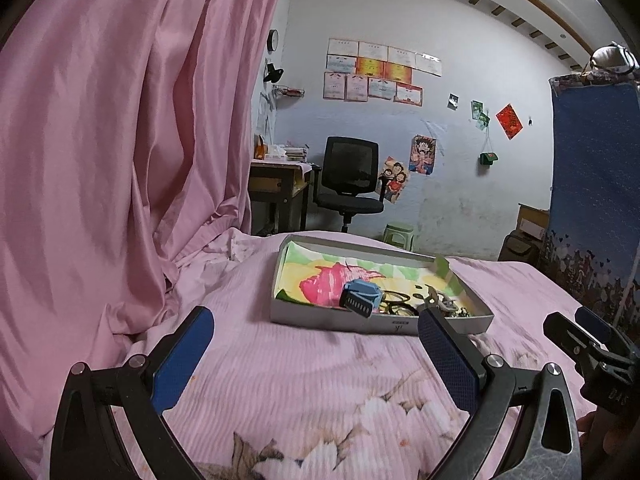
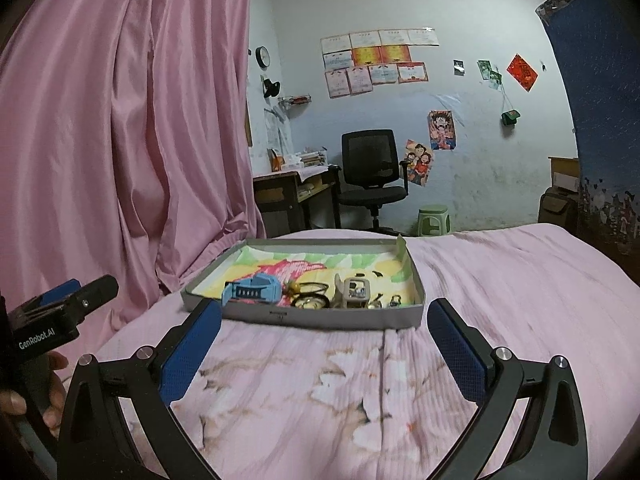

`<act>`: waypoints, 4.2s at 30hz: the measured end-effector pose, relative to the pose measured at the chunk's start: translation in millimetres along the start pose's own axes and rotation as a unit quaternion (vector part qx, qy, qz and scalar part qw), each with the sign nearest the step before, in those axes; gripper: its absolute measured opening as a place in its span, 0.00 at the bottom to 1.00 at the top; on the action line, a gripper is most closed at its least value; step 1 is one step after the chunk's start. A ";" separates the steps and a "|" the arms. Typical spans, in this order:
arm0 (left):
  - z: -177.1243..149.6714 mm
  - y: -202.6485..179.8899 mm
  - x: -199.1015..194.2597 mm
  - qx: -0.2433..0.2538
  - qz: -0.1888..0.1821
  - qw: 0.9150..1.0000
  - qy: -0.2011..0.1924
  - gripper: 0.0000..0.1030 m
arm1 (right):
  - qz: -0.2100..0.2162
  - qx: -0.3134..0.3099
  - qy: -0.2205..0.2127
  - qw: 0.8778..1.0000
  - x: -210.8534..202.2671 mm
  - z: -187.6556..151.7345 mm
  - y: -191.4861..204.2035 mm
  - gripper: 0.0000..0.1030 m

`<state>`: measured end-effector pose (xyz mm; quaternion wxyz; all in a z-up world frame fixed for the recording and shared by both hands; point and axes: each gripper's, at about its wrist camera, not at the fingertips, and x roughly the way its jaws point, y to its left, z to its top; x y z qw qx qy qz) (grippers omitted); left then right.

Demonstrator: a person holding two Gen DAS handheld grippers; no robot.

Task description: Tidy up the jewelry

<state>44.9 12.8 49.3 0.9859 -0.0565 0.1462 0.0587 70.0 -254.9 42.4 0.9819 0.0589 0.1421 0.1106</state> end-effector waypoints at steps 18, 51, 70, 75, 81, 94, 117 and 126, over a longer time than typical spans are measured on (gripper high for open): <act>-31.2 14.9 -8.4 0.001 0.006 1.000 -0.002 1.00 | -0.025 -0.015 0.014 0.999 -8.8 -22.0 9.4 0.99; -37.8 18.8 -7.2 0.004 0.009 1.000 0.002 1.00 | -0.024 -0.021 0.020 0.999 -5.8 -22.9 14.1 0.99; -37.9 17.5 -7.4 0.005 0.009 1.000 0.002 1.00 | -0.024 -0.021 0.021 0.999 -6.3 -22.3 15.0 0.99; -38.3 17.9 -7.6 0.005 0.009 1.000 0.003 1.00 | -0.025 -0.021 0.021 0.999 -5.9 -21.7 15.0 0.99; -38.4 17.7 -7.3 0.006 0.009 1.000 0.002 1.00 | -0.025 -0.021 0.021 0.999 -6.2 -21.7 15.4 0.99; -38.8 17.0 -7.6 0.005 0.009 1.000 0.002 1.00 | -0.025 -0.022 0.021 0.999 -6.5 -20.8 15.5 0.99; -45.6 23.6 -3.0 0.000 0.031 0.999 0.027 1.00 | -0.025 -0.022 0.022 0.999 -6.8 -19.5 15.6 0.99; -43.7 20.2 -4.4 0.016 0.034 0.999 0.022 1.00 | -0.025 -0.022 0.023 0.999 -6.6 -19.1 15.7 0.99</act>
